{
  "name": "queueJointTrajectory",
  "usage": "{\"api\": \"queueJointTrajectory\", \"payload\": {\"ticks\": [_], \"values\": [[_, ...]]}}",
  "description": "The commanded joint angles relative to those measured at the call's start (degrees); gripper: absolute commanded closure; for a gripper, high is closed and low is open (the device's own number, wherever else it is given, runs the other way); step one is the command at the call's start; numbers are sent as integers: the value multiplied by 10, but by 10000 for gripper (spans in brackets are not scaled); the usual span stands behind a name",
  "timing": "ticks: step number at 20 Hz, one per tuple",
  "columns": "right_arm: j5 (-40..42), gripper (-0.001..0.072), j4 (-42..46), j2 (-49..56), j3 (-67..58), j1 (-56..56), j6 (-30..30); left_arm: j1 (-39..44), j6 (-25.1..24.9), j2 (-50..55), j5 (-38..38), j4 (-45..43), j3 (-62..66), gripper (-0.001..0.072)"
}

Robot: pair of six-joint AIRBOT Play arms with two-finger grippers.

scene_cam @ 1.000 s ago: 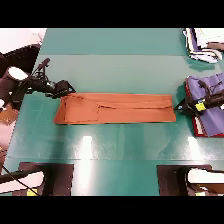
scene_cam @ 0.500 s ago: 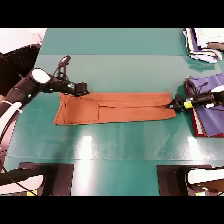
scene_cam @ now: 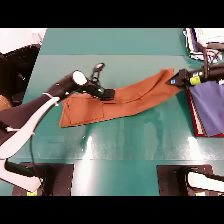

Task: Fold the shirts.

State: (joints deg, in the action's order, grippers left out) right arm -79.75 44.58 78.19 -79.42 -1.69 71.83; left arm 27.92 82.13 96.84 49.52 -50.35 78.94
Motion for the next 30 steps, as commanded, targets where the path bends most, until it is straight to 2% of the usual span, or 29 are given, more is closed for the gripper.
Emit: {"api": "queueJointTrajectory", "payload": {"ticks": [1, 4, 9, 13, 16, 19, 20, 23, 25, 26, 27, 28, 30], "values": [[-4, 694, -1, -22, -73, -58, 36, 39, 18, 70, 27, 0, 59, 684], [-1, 694, -3, -21, -99, -103, 43, 49, 30, 90, 17, 4, 65, 684], [44, 693, -88, -21, -102, -155, 23, 49, 30, 93, 15, -6, 65, 684], [69, 693, -89, -21, -102, -185, 9, 29, 30, 70, 21, -10, 66, 684], [82, 693, -90, -18, -102, -202, 6, -20, 29, 7, 38, -30, 66, 684], [104, 693, -94, 0, -102, -249, 1, -94, 29, -82, 63, -88, 66, 683], [122, 693, -114, 13, -102, -276, -21, -121, 29, -116, 72, -112, 66, 683], [219, 692, -205, 74, -103, -374, -93, -197, 29, -208, 84, -178, 66, 683], [296, 691, -210, 132, -111, -450, -115, -238, 29, -258, 89, -208, 66, 683], [315, 638, -206, 169, -128, -485, -117, -257, 29, -277, 91, -213, 66, 683], [322, 409, -206, 204, -152, -515, -131, -272, 29, -291, 94, -214, 66, 683], [320, 244, -205, 234, -177, -535, -153, -285, 29, -301, 101, -214, 66, 683], [277, 231, -203, 280, -226, -552, -168, -307, 29, -309, 121, -215, 66, 683]]}}
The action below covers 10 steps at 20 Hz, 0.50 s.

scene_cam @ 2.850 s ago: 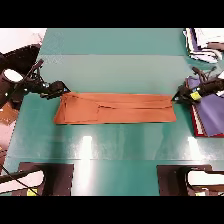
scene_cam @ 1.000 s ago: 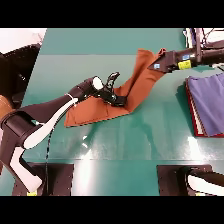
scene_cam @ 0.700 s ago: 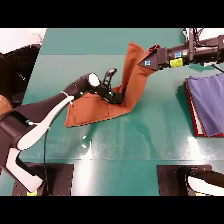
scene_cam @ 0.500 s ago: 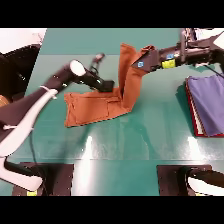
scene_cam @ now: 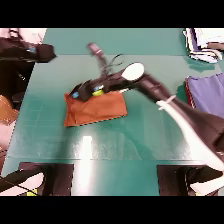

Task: Fold the shirts.

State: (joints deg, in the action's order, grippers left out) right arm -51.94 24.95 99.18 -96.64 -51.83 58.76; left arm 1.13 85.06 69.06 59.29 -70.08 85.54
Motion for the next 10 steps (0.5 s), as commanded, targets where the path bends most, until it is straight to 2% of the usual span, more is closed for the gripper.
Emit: {"api": "queueJointTrajectory", "payload": {"ticks": [1, 3, 4, 8, 10], "values": [[-33, 254, -7, 82, -71, -43, -33, -45, -1, -31, 34, -18, 0, 682], [-82, 434, -4, 81, -76, -12, -17, -49, -17, -31, 54, -19, -1, 682], [-105, 451, 12, 76, -76, 12, -13, -49, -25, -31, 61, -19, -1, 682], [-220, 451, 135, 66, -76, 123, 73, -49, -29, -31, 76, -18, -1, 683], [-269, 451, 169, 63, -69, 179, 91, -49, -30, -31, 76, -18, -1, 683]]}}
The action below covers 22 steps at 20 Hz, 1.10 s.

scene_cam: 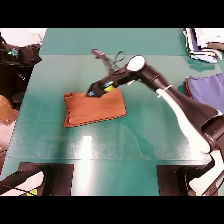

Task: Fold the shirts.

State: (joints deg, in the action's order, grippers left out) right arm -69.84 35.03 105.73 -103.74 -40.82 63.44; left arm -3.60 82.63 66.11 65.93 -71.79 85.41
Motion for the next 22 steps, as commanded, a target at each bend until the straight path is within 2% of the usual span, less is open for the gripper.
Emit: {"api": "queueJointTrajectory", "payload": {"ticks": [1, 5, 6, 7, 8, 11, 14, 16, 18, 20, 21, 22], "values": [[-93, 451, 72, -12, 27, 96, 47, -2, -6, -1, 10, -1, 0, 682], [-21, 449, 70, -67, 181, 189, 80, -2, -6, -1, 10, 0, 0, 682], [4, 377, 62, -78, 219, 205, 81, -2, -6, -1, 10, 1, 0, 682], [21, 173, 49, -79, 247, 214, 81, -2, -5, -1, 8, 2, 0, 683], [31, 77, 33, -76, 268, 217, 81, -2, -5, -1, 5, 3, 0, 683], [52, 84, -40, -44, 301, 203, 81, -2, -5, -1, 1, 7, 0, 683], [58, 90, -73, 3, 283, 161, 79, -2, -5, 0, 0, 7, 0, 682], [59, 160, -82, 32, 246, 128, 79, -2, -5, 0, 0, 7, 0, 682], [60, 173, -84, 58, 199, 97, 79, -2, -5, 0, 0, 11, 0, 683], [69, 457, -83, 74, 161, 75, 79, 1, -6, 0, 3, 15, 0, 684], [74, 559, -82, 79, 144, 68, 78, 8, -5, 0, 1, 12, 0, 684], [74, 626, -78, 82, 128, 63, 78, 16, -6, 0, 0, 12, 0, 684]]}}
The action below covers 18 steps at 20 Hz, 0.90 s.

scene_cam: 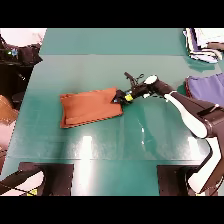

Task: Fold the shirts.

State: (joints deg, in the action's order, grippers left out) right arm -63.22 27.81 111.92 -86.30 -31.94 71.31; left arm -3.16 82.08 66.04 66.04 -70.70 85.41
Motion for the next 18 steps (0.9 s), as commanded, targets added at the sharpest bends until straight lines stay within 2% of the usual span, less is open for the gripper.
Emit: {"api": "queueJointTrajectory", "payload": {"ticks": [1, 4, 7, 12, 18], "values": [[7, 693, 0, 20, -60, -26, -9, 23, 0, 0, -4, -1, 0, 684], [0, 693, 34, 2, -96, -4, -5, 60, 0, 0, -12, -1, 0, 684], [5, 693, 86, -57, -106, 70, 18, 97, 2, 0, -12, 0, 0, 684], [3, 693, 170, -164, -106, 271, 38, 128, 4, 0, -15, 19, 0, 683], [-1, 692, 168, -206, -106, 515, 39, 128, 5, 0, -35, 60, 0, 683]]}}
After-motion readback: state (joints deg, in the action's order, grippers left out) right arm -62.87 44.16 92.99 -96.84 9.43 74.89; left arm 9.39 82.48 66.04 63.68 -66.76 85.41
